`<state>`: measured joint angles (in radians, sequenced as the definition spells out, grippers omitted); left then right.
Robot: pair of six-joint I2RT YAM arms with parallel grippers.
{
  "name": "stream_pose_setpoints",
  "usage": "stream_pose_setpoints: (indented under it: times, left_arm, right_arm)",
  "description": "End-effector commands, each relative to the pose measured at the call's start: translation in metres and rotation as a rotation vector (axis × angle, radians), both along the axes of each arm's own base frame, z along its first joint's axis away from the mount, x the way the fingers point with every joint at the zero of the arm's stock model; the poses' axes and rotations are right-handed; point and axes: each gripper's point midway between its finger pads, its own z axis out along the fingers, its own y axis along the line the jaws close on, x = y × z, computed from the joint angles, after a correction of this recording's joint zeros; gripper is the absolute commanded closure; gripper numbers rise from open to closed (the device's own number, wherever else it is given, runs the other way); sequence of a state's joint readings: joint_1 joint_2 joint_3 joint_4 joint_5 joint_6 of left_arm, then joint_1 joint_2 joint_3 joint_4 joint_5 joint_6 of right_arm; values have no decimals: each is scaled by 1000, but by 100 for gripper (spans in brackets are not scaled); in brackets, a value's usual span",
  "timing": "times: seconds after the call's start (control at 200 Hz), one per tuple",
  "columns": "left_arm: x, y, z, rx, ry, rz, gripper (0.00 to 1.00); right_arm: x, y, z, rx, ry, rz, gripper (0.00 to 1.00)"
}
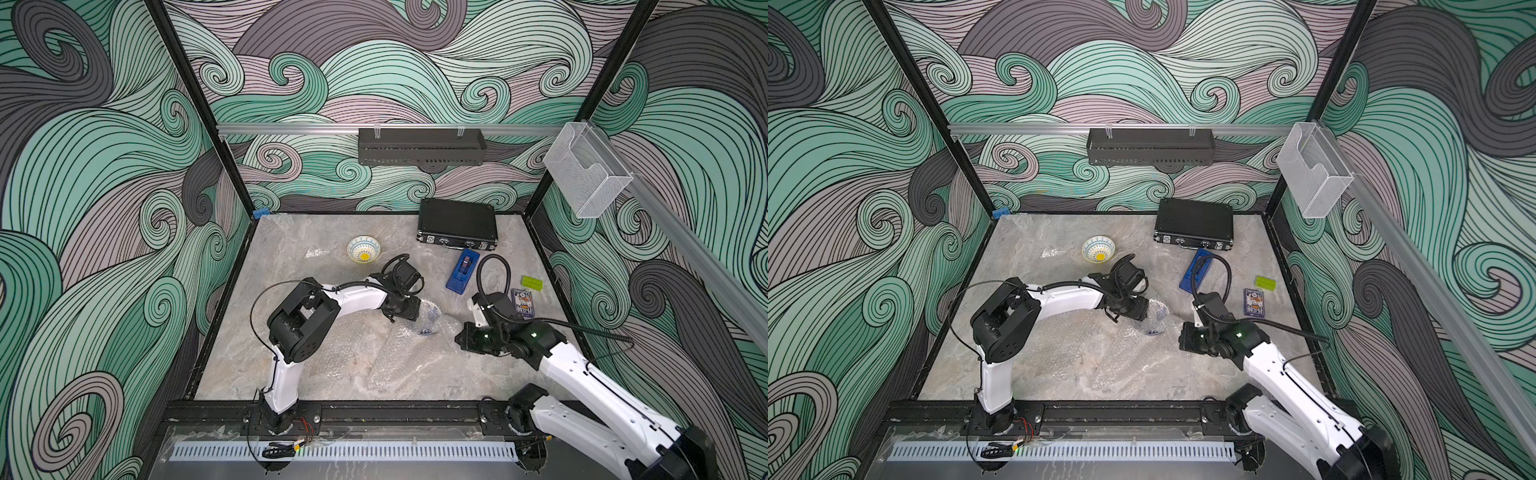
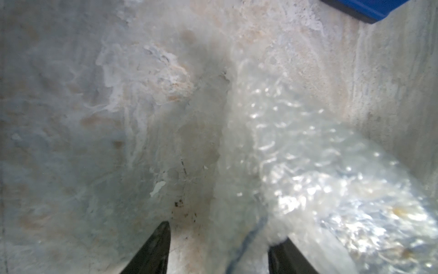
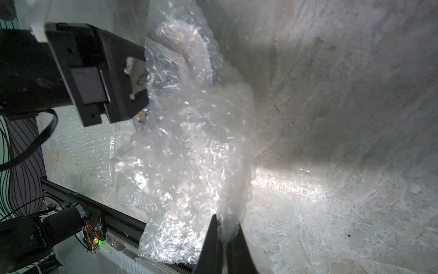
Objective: Wrap bowls in bubble wrap
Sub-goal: Wrap the bowl in bubble wrap.
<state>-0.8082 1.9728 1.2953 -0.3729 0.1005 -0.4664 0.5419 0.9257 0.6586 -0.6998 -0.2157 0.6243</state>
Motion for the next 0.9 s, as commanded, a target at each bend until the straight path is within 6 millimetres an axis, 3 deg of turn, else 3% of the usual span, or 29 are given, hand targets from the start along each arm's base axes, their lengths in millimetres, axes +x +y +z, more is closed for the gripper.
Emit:
stream_pose_setpoints:
  times: [0.0, 0.175, 0.405, 0.64, 0.896]
  left_arm:
    - [-4, 4, 2, 20, -8, -10, 41]
    - [-8, -1, 3, 11, -10, -33, 43]
    - [-14, -7, 4, 6, -20, -67, 45]
    - [-18, -6, 12, -12, -40, -70, 46]
    - [-24, 0, 28, -45, -59, -49, 46]
  right_arm:
    - [18, 7, 12, -37, -50, 48, 96]
    - [48, 39, 20, 15, -62, 81, 94]
    - [78, 65, -4, -16, -25, 109, 90]
    - [72, 62, -46, -81, 74, 125, 82]
    - [70, 63, -59, -85, 98, 133, 71]
